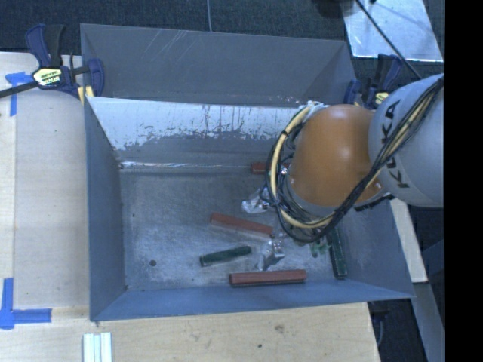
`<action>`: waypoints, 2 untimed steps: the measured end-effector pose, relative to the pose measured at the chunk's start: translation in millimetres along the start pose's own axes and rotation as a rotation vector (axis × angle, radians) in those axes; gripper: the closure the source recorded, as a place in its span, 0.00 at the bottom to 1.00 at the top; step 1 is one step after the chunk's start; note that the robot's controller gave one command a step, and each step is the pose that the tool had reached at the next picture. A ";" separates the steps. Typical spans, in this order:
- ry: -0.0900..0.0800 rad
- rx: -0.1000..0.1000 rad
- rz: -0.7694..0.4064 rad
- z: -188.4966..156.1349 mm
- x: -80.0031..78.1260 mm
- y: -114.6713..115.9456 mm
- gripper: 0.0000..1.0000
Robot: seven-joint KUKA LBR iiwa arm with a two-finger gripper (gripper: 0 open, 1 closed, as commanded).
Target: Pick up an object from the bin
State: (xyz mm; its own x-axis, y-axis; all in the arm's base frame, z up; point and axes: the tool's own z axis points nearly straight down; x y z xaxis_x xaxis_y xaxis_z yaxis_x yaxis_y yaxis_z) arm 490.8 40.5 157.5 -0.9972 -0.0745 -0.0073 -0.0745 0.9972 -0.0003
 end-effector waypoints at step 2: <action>0.007 -0.001 -0.009 -2.5 1.5 40.0 0.00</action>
Offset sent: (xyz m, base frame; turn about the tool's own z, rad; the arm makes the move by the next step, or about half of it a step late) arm -0.0062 0.0379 0.0025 -0.0037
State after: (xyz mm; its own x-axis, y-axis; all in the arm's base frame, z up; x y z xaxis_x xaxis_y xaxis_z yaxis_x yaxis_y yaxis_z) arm 486.4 80.3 159.9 -0.9965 -0.0833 -0.0007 -0.0833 0.9965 0.0002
